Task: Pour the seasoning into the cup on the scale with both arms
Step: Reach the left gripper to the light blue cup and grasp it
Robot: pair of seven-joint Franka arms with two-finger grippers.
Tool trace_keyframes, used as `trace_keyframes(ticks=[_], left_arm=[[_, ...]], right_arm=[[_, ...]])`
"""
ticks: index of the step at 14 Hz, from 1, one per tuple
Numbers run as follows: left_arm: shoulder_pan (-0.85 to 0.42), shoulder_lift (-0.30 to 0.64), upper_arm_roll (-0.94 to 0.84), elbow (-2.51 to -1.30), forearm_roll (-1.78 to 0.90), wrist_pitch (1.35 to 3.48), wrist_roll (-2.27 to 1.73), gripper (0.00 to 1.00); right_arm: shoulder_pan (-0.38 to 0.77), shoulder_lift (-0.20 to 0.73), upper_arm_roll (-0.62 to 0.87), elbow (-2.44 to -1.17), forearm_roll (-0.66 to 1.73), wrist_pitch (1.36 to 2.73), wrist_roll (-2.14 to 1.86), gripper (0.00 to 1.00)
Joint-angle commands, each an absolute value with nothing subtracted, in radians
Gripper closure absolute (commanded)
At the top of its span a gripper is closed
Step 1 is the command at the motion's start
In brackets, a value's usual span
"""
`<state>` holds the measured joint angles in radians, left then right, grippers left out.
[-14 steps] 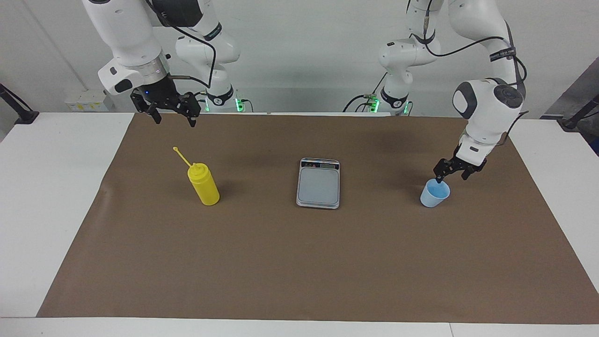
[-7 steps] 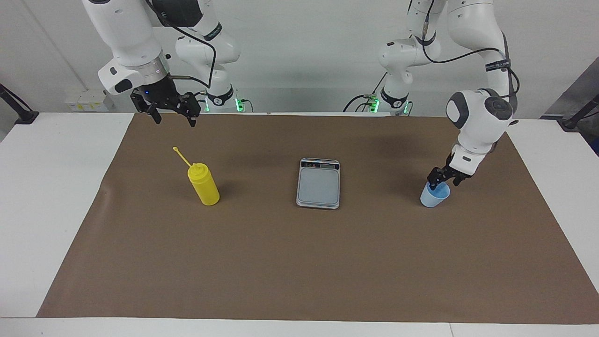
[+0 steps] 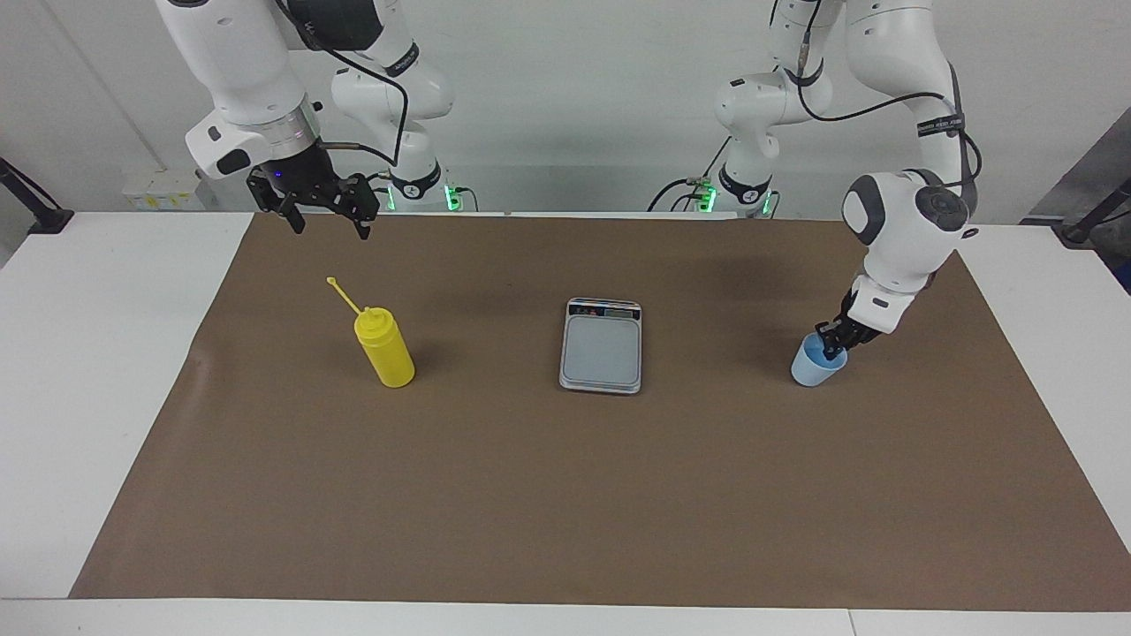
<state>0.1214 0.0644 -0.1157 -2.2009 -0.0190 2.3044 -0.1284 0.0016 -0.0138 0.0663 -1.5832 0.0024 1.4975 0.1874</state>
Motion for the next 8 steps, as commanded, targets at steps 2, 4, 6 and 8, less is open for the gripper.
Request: trace_keyframes(ticks=[2, 4, 6, 8], left_arm=[[0.11, 0.083, -0.11, -1.981, -0.026, 2.076, -0.141, 1.0], [0.106, 0.083, -0.115, -1.886, -0.025, 1.976, -0.147, 1.0], [0.081, 0.065, -0.126, -1.836, -0.025, 1.918, -0.169, 1.0], [0.048, 0.057, -0.141, -1.781, -0.025, 1.858, -0.202, 1.0]], right_arm=[[-0.011, -0.037, 0.066, -1.609, 0.023, 1.509, 0.166, 0.0], [-0.009, -0.037, 0.066, -1.609, 0.023, 1.509, 0.166, 0.0], [-0.011, -0.037, 0.066, -1.609, 0.023, 1.509, 0.166, 0.0], [-0.011, -0.037, 0.066, -1.611, 0.023, 1.509, 0.166, 0.0]])
